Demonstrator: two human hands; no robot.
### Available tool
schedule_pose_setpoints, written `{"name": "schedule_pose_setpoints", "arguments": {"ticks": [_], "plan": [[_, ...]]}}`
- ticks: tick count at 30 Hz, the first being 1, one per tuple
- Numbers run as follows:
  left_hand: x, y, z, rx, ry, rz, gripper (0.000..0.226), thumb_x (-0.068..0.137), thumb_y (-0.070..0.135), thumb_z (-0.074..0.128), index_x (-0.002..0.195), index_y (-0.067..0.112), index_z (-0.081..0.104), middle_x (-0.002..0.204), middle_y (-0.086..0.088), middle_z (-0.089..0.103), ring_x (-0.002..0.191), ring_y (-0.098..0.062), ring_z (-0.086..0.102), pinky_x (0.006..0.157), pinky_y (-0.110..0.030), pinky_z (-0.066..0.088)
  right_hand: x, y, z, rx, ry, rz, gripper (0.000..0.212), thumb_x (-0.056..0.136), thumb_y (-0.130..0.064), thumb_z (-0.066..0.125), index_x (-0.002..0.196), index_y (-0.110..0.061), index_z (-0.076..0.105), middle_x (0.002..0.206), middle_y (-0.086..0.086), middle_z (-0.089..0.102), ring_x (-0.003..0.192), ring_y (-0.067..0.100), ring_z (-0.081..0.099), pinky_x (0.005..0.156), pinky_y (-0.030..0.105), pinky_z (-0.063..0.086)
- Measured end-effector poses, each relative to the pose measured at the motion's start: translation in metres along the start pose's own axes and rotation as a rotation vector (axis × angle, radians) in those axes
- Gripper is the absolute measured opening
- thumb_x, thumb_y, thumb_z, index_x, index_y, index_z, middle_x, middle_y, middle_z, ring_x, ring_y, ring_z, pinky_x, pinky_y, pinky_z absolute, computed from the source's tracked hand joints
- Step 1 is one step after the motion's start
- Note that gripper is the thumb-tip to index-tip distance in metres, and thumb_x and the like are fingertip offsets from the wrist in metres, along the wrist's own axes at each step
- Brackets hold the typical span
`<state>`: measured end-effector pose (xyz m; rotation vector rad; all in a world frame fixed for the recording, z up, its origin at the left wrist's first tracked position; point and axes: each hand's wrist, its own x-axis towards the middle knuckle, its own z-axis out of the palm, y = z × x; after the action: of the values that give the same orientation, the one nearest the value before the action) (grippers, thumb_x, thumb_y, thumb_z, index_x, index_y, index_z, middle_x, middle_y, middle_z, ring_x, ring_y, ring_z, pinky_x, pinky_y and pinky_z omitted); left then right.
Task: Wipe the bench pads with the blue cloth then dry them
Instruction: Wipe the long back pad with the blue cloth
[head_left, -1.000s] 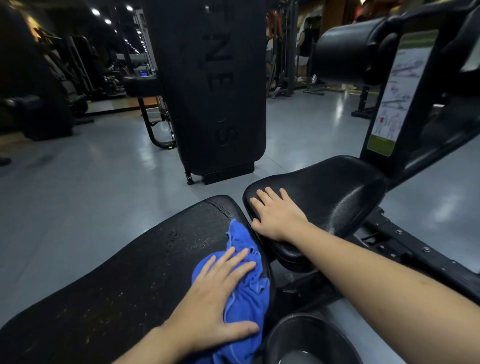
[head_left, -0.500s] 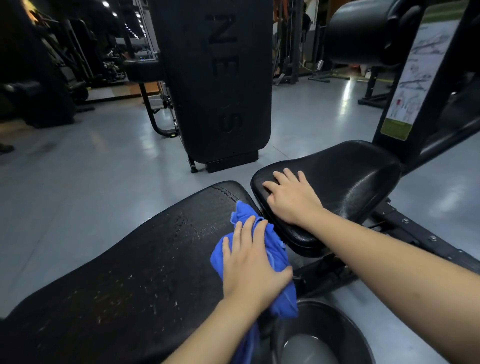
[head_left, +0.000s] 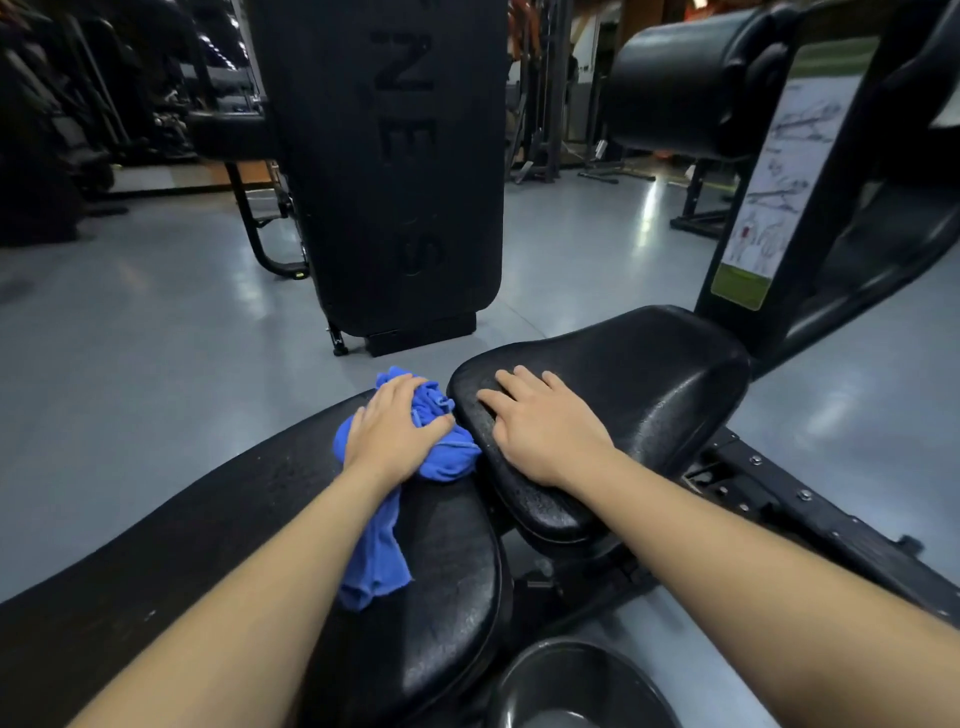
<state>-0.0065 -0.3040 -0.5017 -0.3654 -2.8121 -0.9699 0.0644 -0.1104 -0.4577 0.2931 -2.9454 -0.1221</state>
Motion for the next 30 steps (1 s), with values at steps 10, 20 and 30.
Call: {"name": "schedule_pose_setpoints", "arguments": {"ticks": [10, 20, 30], "plan": [[0.058, -0.041, -0.029, -0.026, -0.093, -0.176, 0.087, 0.066, 0.083, 0.056, 0.135, 0.03, 0.049, 0.136, -0.006, 0.053, 0.126, -0.03, 0.052, 0.105, -0.045, 0.039, 0.0, 0.002, 0.003, 0.031, -0.001, -0.013, 0.058, 0.102, -0.045, 0.026, 0.156, -0.024, 0.03, 0.165, 0.008, 0.023, 0.153, 0.026, 0.012, 0.123, 0.045, 0.01], [0.003, -0.125, -0.064, -0.04, -0.047, -0.329, 0.109, 0.054, 0.093, 0.045, 0.143, 0.031, 0.044, 0.143, -0.011, 0.048, 0.133, -0.031, 0.046, 0.111, -0.049, 0.035, -0.002, 0.002, 0.002, 0.053, -0.023, -0.014, 0.059, 0.102, -0.045, 0.023, 0.158, -0.024, 0.025, 0.167, 0.008, 0.017, 0.154, 0.025, 0.007, 0.124, 0.044, 0.006], [-0.11, -0.119, -0.077, -0.018, -0.049, -0.172, 0.077, 0.066, 0.084, 0.04, 0.136, 0.053, 0.04, 0.146, 0.007, 0.043, 0.139, -0.018, 0.04, 0.111, -0.036, 0.029, -0.012, -0.007, -0.006, 0.14, 0.057, -0.154, 0.043, 0.103, -0.032, 0.038, 0.143, -0.028, 0.052, 0.147, -0.002, 0.049, 0.125, 0.023, 0.048, 0.104, 0.037, 0.039]]}}
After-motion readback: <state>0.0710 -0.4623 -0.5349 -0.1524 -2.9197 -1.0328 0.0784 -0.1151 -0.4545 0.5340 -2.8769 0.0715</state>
